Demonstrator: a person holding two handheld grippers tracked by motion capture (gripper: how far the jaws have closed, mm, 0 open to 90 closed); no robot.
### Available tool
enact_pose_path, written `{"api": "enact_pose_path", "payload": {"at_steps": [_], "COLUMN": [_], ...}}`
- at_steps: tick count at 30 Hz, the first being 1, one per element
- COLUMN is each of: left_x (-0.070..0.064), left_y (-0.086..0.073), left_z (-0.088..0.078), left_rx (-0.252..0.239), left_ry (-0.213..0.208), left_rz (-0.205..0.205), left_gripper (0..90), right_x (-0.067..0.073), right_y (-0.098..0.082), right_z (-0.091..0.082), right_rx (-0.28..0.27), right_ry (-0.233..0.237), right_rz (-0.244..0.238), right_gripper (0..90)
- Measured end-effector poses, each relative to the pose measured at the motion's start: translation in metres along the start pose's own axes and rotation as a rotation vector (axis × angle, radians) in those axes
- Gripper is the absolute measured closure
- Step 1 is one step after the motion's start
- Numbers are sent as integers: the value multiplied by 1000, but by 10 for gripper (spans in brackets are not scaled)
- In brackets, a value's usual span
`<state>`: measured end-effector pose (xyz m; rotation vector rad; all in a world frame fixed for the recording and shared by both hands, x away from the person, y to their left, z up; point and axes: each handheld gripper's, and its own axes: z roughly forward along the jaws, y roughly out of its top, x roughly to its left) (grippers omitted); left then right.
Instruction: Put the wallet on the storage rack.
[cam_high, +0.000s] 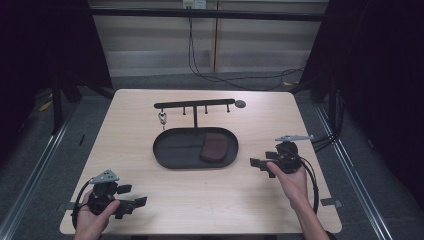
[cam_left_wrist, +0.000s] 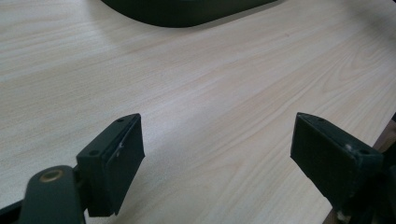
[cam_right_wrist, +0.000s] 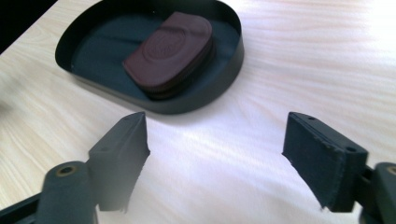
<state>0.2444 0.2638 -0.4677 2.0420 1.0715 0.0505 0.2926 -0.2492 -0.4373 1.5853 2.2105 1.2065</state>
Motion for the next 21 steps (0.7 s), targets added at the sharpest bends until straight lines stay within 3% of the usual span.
{"api": "enact_pose_path", "payload": {"at_steps": [1,3,15,21], "left_x": [0,0,-2,-2], "left_y": [0,-1,-1,-1], "left_z": [0,0,-1,-1], "left_rx": [0,0,-7,0], "left_ry": [1,3,10,9], "left_rz": [0,-2,-2,4], "left_gripper": [174,177,185,185], "right_x": [0,-1,-5,-12], "right_y": [-4,-11,-53,-70], "right_z": [-2,-6,-34,-35], "right_rx": [6,9,-9,12], "right_ry": [-3,-15,-56,-97], "right_rz": [6,6,6,8], "right_gripper": [157,188,181,173]}}
